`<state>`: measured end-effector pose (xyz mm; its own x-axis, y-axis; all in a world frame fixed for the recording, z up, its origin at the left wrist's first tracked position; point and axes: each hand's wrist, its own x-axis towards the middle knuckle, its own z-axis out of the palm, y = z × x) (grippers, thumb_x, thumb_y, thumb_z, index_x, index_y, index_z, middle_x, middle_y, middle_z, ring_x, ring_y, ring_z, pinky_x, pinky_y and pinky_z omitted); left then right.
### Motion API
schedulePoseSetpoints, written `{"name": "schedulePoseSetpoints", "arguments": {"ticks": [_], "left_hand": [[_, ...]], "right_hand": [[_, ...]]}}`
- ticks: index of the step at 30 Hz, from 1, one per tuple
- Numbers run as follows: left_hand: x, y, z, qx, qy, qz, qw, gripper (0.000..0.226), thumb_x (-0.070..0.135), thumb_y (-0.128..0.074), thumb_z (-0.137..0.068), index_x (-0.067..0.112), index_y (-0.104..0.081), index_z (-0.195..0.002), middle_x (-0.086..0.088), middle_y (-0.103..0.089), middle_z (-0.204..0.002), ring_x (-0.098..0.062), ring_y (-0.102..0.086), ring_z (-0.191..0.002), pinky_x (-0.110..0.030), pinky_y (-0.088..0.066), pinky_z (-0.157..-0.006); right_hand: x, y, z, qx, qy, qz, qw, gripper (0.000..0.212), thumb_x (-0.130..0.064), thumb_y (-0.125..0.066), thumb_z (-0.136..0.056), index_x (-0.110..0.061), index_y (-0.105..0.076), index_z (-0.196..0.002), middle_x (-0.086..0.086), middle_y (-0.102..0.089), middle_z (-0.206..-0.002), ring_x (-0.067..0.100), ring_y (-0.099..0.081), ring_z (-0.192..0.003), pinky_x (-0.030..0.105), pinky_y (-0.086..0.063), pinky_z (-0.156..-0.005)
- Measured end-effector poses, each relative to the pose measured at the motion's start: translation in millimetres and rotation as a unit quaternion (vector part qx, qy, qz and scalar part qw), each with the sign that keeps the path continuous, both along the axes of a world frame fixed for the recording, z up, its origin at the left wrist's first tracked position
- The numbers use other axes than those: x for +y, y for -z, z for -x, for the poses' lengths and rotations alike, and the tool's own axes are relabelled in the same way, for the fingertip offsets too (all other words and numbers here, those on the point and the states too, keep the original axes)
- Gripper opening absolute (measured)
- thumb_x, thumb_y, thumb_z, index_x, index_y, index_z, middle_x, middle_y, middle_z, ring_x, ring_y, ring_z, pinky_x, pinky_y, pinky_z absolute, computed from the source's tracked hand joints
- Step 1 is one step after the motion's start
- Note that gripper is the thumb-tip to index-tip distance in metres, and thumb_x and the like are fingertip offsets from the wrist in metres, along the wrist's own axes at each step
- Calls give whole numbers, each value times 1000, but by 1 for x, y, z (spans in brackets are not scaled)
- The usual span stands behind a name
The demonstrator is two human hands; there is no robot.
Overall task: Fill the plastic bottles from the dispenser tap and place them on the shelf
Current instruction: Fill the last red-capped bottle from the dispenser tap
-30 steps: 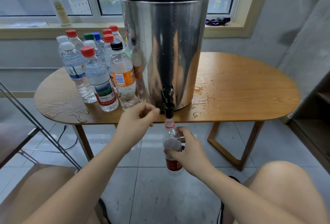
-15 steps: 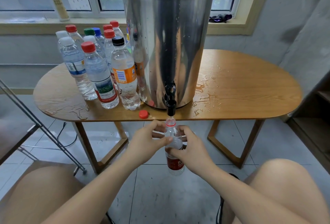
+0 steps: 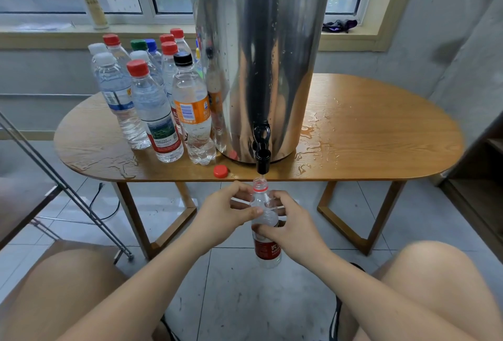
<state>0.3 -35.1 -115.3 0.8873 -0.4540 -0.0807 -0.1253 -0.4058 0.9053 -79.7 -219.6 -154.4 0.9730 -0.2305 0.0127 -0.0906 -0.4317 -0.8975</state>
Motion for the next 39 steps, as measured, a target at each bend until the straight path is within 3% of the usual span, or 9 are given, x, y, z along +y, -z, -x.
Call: {"name": "schedulePoseSetpoints", "arguments": {"ticks": [30, 39], "left_hand": [[-1, 3, -1, -19, 8, -33, 999, 37, 45, -89, -88, 43, -70, -120, 21, -74, -116, 3, -72, -102, -29, -63, -88], [-1, 0, 1, -19, 8, -22, 1000, 36, 41, -88, -90, 43, -70, -120, 21, -74, -115, 3, -72, -103, -22, -60, -83]], "right_hand": [[0, -3, 2, 18, 4, 7, 1000, 67, -39, -93, -77, -47, -56, -133, -21, -66, -120, 3, -65, -111, 26, -58, -92], [0, -1, 0, 23, 9, 15, 1000, 73, -45, -92, -77, -46, -54, -140, -19, -66, -126, 7, -65, -117, 42, -61, -102]]}}
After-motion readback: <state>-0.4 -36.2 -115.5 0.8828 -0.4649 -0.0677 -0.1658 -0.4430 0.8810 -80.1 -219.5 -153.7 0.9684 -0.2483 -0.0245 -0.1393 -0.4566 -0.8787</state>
